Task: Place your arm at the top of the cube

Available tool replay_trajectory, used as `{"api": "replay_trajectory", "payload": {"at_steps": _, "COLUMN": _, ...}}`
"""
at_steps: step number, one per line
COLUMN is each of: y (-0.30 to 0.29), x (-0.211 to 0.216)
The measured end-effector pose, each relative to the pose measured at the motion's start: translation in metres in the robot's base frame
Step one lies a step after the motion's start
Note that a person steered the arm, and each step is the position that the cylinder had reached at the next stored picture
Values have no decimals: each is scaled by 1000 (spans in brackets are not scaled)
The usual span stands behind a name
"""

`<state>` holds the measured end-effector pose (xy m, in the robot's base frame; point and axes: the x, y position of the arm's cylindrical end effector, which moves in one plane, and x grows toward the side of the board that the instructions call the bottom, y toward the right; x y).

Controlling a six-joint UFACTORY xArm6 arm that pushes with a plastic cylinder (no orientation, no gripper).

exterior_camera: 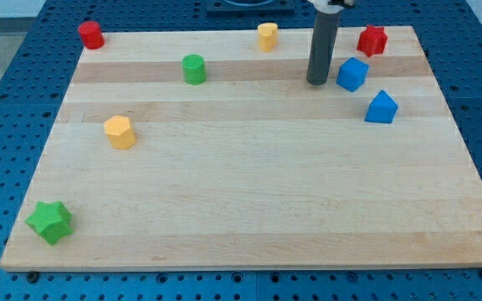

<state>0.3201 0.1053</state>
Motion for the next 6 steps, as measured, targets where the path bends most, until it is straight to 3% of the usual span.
{"api": "replay_trajectory", "payload": {"at_steps": 4, "y": 33, "x": -39}}
{"api": "replay_trajectory", "payload": {"at_steps": 6, "y": 46, "x": -39}}
